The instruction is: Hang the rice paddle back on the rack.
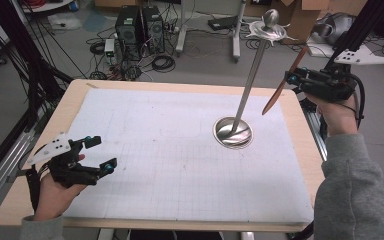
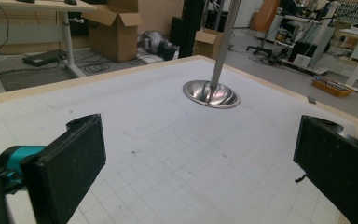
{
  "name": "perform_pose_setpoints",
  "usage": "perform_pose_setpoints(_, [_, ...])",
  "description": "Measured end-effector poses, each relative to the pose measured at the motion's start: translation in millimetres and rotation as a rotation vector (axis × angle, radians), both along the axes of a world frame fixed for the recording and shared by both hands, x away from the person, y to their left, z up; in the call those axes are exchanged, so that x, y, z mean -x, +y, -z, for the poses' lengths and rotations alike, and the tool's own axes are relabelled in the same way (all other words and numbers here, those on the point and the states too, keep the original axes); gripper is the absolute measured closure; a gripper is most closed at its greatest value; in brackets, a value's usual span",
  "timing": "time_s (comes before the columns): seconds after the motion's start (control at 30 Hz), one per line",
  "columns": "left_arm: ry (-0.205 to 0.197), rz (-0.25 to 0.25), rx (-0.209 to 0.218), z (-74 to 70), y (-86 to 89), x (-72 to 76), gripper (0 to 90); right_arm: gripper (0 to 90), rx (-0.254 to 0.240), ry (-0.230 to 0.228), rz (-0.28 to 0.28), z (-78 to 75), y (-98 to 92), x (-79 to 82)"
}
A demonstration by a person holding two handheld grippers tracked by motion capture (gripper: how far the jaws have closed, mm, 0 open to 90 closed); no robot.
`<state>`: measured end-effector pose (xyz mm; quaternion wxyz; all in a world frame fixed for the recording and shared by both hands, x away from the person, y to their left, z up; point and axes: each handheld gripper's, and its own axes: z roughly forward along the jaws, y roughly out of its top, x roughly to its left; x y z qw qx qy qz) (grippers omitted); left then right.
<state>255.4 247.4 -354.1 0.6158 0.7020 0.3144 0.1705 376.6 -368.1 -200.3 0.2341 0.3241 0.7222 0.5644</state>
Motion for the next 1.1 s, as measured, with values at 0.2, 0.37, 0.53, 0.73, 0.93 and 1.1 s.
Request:
perform_pose_setpoints(0.2, [-0.001,-0.024,-0.008,-0.1,6.3,0.3,2.6,64.7,-0.02,-0.036,0.004,-6.5,1.5,-1.6])
perform_pose_setpoints(0.37, [-0.009,-0.038,0.008,-2.3,12.6,2.3,2.6,64.7,-0.033,-0.037,0.009,-8.7,3.1,-5.1])
perform_pose_setpoints(0.53, [-0.01,-0.04,0.009,-2.6,14.3,2.7,2.6,64.7,-0.051,-0.053,0.014,-10.3,6.0,-7.6])
perform_pose_setpoints(0.73, [-0.01,-0.037,0.002,-2.7,13.0,2.6,2.6,64.7,-0.07,-0.074,0.029,-11.2,8.4,-8.1])
perform_pose_setpoints(0.93, [-0.008,-0.039,0.006,-3.2,13.3,3.2,2.6,64.7,-0.066,-0.064,0.031,-9.8,10.0,-10.6])
perform_pose_setpoints(1.1, [-0.018,-0.037,0.01,-5.4,11.8,4.0,2.6,64.7,-0.061,-0.068,0.033,-9.7,12.4,-13.8])
